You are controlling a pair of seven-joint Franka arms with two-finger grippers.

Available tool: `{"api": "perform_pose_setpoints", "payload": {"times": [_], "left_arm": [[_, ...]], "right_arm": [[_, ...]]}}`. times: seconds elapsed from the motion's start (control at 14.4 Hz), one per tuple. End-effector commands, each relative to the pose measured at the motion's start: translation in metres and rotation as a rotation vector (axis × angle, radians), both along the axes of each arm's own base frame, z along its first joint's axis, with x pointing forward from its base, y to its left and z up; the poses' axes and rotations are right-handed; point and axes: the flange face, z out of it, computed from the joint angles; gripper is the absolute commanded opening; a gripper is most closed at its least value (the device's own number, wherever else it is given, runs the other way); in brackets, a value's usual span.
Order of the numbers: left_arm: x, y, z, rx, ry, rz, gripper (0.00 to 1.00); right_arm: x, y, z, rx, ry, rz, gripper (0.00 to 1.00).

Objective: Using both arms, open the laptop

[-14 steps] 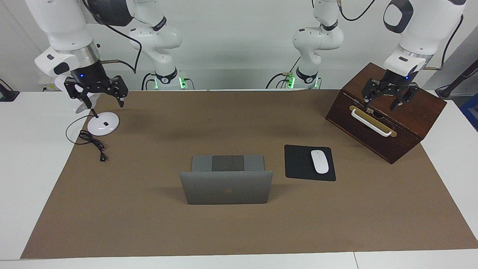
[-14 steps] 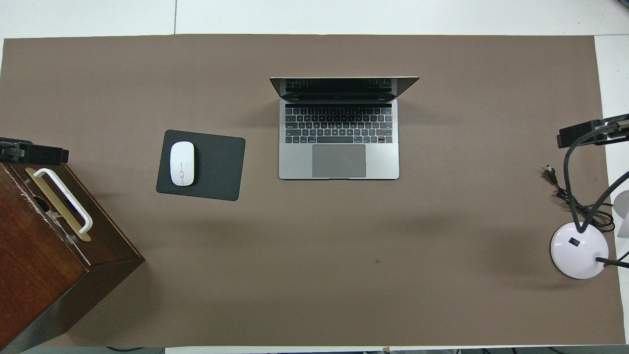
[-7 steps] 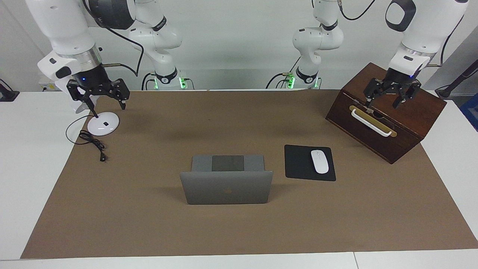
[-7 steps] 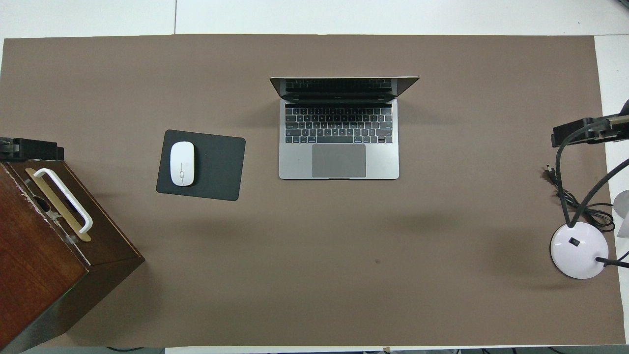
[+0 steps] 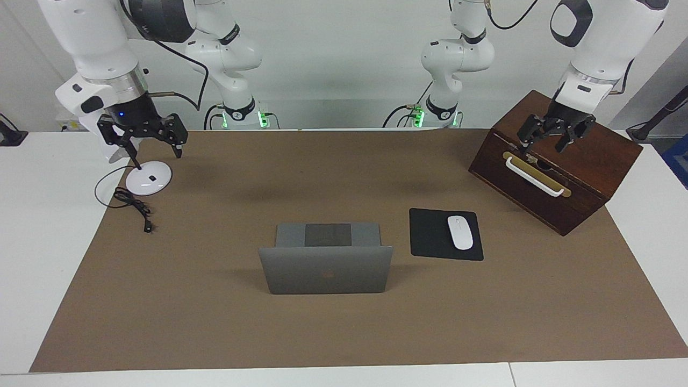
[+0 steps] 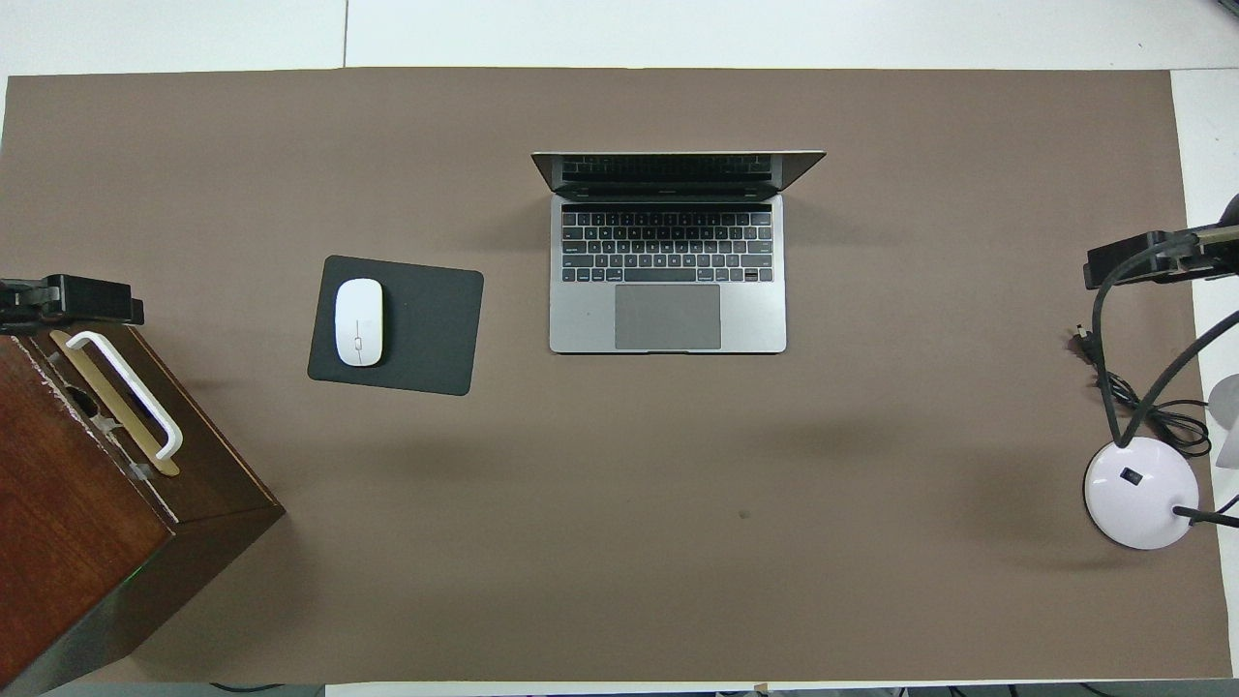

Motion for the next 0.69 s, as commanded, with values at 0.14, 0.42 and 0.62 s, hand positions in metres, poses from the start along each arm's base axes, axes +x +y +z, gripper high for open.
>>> {"api": "perform_pose_setpoints", "payload": {"times": [0.14,0.42,0.62], "left_arm": [[-0.008,-0.001,0.001,0.017,0.018,-0.042,1.00],[-0.004,0.002,0.002,0.016,0.009,-0.036,1.00],[0.003,0.002,0.015,0.017,0.013,-0.030,1.00]], "right_arm": [[-0.003,0.003,0.000,0.019,0.007,-0.010,1.00],[-0.003,0.008,0.001,0.018,0.007,-0.009,1.00],[-0.003,0.008,0.001,0.018,0.005,-0.013,1.00]]}}
